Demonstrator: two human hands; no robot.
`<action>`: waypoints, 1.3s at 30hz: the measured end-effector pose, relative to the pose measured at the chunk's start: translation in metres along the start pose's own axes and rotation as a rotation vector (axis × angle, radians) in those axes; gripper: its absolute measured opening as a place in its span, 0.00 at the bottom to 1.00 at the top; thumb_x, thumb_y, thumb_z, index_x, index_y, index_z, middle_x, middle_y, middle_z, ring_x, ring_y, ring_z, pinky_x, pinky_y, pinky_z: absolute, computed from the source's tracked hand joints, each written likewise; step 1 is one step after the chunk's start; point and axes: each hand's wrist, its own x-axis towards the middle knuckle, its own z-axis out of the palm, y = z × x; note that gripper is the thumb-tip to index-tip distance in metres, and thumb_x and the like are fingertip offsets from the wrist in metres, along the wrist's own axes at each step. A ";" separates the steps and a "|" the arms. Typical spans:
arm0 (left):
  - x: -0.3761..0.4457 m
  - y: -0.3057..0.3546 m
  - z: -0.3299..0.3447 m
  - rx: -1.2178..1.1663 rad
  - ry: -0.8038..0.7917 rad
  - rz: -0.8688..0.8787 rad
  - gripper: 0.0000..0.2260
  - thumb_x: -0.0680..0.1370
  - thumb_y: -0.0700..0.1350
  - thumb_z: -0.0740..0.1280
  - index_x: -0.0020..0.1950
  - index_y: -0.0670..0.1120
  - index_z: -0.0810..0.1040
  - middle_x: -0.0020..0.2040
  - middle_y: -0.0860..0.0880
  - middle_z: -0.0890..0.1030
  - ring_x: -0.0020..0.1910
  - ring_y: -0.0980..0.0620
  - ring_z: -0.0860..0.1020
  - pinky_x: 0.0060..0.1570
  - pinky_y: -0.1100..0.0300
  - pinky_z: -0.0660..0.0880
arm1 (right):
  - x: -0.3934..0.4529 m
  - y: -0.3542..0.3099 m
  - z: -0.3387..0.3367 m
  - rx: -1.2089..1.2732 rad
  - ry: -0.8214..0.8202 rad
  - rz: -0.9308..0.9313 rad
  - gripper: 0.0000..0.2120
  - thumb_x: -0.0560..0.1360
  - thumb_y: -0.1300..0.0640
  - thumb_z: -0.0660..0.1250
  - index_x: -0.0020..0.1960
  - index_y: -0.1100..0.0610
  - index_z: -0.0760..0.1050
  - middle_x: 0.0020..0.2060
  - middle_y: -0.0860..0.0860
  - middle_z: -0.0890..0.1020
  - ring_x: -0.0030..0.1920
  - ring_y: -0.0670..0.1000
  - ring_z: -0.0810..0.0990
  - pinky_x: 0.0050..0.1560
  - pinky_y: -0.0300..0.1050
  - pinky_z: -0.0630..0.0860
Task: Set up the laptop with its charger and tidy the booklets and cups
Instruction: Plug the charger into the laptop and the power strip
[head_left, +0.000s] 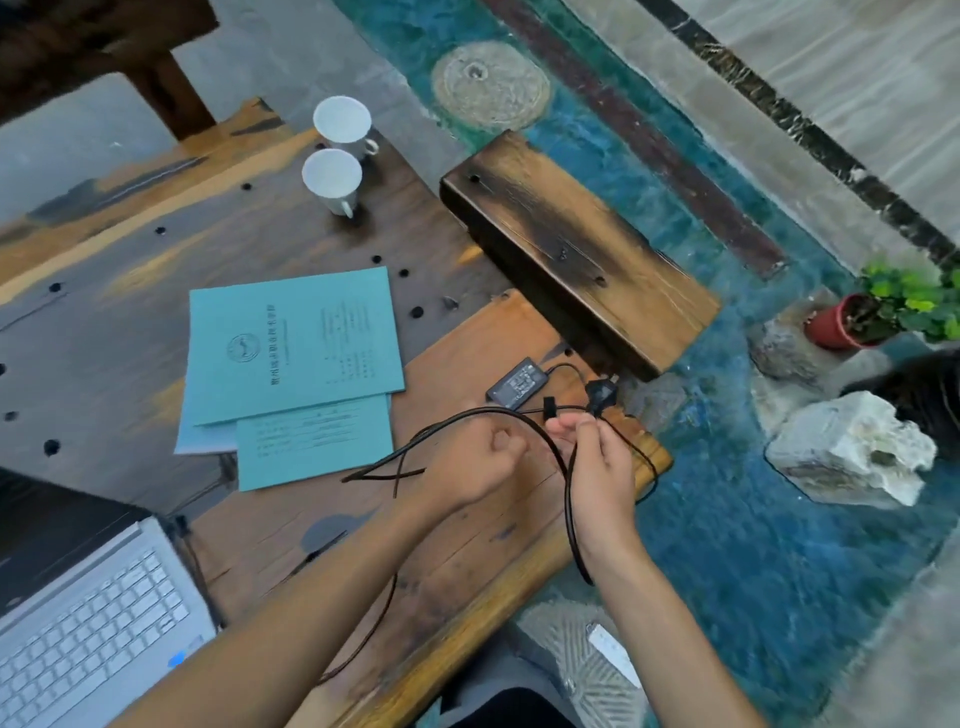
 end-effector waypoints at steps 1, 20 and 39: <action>0.015 -0.005 0.003 0.049 0.010 -0.024 0.11 0.76 0.48 0.59 0.41 0.57 0.81 0.40 0.56 0.83 0.39 0.58 0.81 0.41 0.58 0.77 | 0.008 -0.002 -0.004 0.000 0.006 0.003 0.15 0.85 0.57 0.57 0.48 0.54 0.81 0.44 0.46 0.88 0.50 0.43 0.85 0.57 0.45 0.78; 0.143 -0.028 0.050 0.490 -0.096 -0.223 0.25 0.73 0.48 0.74 0.67 0.44 0.72 0.62 0.41 0.72 0.61 0.39 0.73 0.60 0.50 0.71 | 0.076 0.002 -0.044 0.409 0.006 0.389 0.15 0.84 0.52 0.60 0.45 0.56 0.80 0.40 0.53 0.88 0.47 0.53 0.88 0.49 0.45 0.81; -0.026 0.038 0.089 0.547 -0.116 0.450 0.23 0.71 0.42 0.73 0.66 0.45 0.79 0.59 0.44 0.77 0.57 0.42 0.73 0.57 0.51 0.71 | -0.055 0.043 -0.151 0.235 0.199 0.157 0.12 0.78 0.50 0.72 0.44 0.58 0.85 0.29 0.47 0.74 0.25 0.45 0.68 0.25 0.37 0.67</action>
